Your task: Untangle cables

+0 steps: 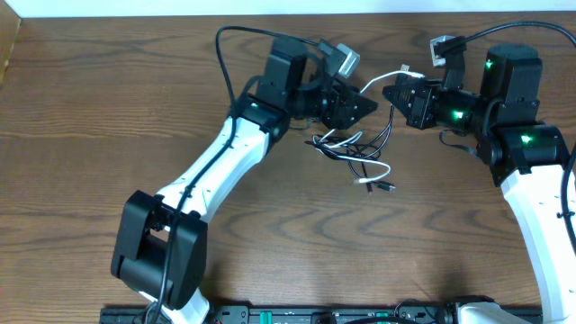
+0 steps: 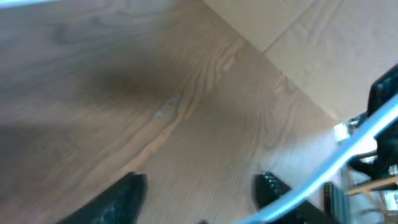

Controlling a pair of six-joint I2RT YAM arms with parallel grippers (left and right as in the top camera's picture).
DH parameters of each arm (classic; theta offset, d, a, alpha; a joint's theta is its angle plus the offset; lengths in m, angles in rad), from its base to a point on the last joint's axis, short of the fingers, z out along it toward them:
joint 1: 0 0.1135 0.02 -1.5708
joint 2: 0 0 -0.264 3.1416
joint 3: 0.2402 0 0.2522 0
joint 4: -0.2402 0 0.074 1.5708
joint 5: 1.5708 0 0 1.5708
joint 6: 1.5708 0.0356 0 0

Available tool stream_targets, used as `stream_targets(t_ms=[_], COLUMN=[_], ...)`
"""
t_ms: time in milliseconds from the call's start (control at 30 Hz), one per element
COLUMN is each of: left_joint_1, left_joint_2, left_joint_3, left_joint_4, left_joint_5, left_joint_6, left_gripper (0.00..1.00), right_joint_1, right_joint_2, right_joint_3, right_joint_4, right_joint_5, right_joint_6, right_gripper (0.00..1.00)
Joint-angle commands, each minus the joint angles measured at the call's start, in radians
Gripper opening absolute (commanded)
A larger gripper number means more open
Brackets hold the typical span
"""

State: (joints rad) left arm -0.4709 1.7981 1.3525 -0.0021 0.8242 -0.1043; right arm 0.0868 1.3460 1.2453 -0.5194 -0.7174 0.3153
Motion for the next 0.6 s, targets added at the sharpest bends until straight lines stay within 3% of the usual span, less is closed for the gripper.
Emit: stream_targets(t_ms=[0, 100, 300, 567], left_joint_1=[0.004, 0.017, 0.096, 0.127], left_joint_2=[0.004, 0.0, -0.096, -0.309], left_joint_3=[-0.003, -0.001, 0.031, 0.03], left_joint_4=[0.015, 0.028, 0.045, -0.028], left_joint_5=[-0.21, -0.462, -0.512, -0.512], left_joint_6=[-0.069, -0.185, -0.232, -0.253], left_gripper=[0.41, 0.09, 0.08, 0.07], right_joint_1=[-0.007, -0.007, -0.007, -0.007], right_joint_2=[-0.014, -0.014, 0.011, 0.18], right_joint_3=[0.003, 0.003, 0.002, 0.002], right_joint_4=[-0.002, -0.021, -0.121, -0.154], right_joint_5=[-0.019, 0.006, 0.269, 0.326], right_joint_6=[0.014, 0.013, -0.003, -0.043], right_gripper=[0.01, 0.01, 0.01, 0.01])
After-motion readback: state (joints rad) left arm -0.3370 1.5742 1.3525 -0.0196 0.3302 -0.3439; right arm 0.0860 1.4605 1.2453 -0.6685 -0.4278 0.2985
